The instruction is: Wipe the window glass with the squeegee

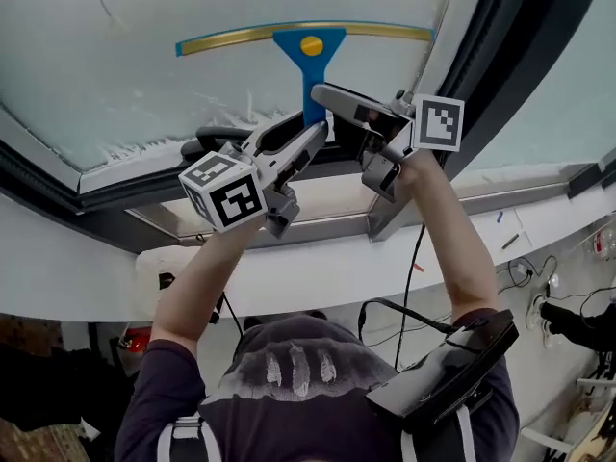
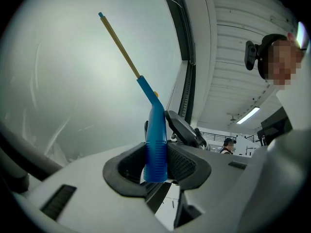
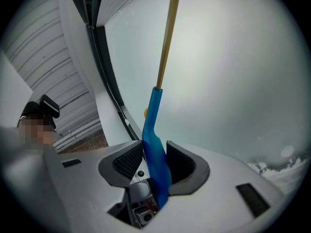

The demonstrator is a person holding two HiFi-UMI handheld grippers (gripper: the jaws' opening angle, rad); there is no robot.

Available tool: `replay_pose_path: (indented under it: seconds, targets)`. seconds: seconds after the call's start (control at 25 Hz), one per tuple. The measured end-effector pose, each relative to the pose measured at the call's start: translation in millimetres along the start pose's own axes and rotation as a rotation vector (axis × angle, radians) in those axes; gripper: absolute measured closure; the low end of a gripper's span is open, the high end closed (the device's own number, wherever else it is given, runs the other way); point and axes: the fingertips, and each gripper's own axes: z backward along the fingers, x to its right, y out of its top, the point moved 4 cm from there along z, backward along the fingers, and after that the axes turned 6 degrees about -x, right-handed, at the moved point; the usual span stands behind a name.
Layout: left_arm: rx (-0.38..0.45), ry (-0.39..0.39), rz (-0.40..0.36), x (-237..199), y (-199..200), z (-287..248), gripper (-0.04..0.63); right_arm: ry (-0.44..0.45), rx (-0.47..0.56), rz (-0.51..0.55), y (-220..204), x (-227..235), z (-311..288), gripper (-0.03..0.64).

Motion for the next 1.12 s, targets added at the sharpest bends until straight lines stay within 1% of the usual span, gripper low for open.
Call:
replay_pose_path:
  seconds: [0.16,0.28,0.32,0.4,0.52,0.6,0.64,0.68,0.72,0.8,0.84,0.88,0.96,1.12]
  targets:
    - [-0.038,-0.013,0.018,-2.4,-2.4,-2.5,0.456,-0.028,0.015,0.010,-1.7,5.6,3.2,0.480]
    - [-0.033,-0.056,0.031,1.3,-5.1,-0.3,0.457,-0.033,-0.002,0.055,-5.9,2.0,4.8,0.480]
    - [-0.022,-0.078,0.041,5.9,-7.1,3.3,0.457,-0.032,-0.019,0.087,-10.0,-3.8,4.9,0.480]
    - [0.001,-0.115,0.061,20.7,-13.4,14.4,0.457,-0.042,-0.071,0.187,-23.5,-22.5,4.6,0.480]
    - [0.028,-0.143,0.062,36.9,-20.5,28.4,0.457,-0.069,-0.159,0.337,-40.1,-43.7,2.3,0.480]
    - [0.055,-0.157,0.046,36.7,-22.0,33.7,0.457,-0.052,-0.188,0.382,-42.3,-46.5,1.5,0.480]
    - [0.071,-0.168,0.045,36.8,-22.8,37.2,0.457,-0.032,-0.185,0.392,-42.2,-48.7,2.1,0.480]
    - [0.090,-0.184,0.058,38.6,-24.3,41.6,0.457,-0.013,-0.172,0.401,-42.0,-53.2,3.3,0.480]
    - [0.113,-0.204,0.090,42.4,-26.6,46.7,0.457,-0.003,-0.160,0.412,-41.9,-59.6,5.2,0.480]
    - [0.164,-0.236,0.179,53.2,-32.6,59.4,0.457,-0.023,-0.157,0.448,-43.8,-73.3,10.0,0.480]
    - [0.183,-0.237,0.205,57.9,-35.8,66.9,0.457,-0.045,-0.161,0.463,-46.4,-78.6,13.6,0.480]
    - [0.189,-0.226,0.204,61.4,-38.8,74.4,0.457,-0.064,-0.160,0.468,-49.8,-82.5,18.6,0.480]
    - [0.172,-0.193,0.159,64.5,-42.9,86.8,0.459,-0.078,-0.131,0.437,-57.4,-85.8,32.6,0.480]
    - [0.130,-0.161,0.080,62.2,-43.8,102.8,0.459,-0.053,-0.043,0.329,-75.5,-78.9,64.0,0.480]
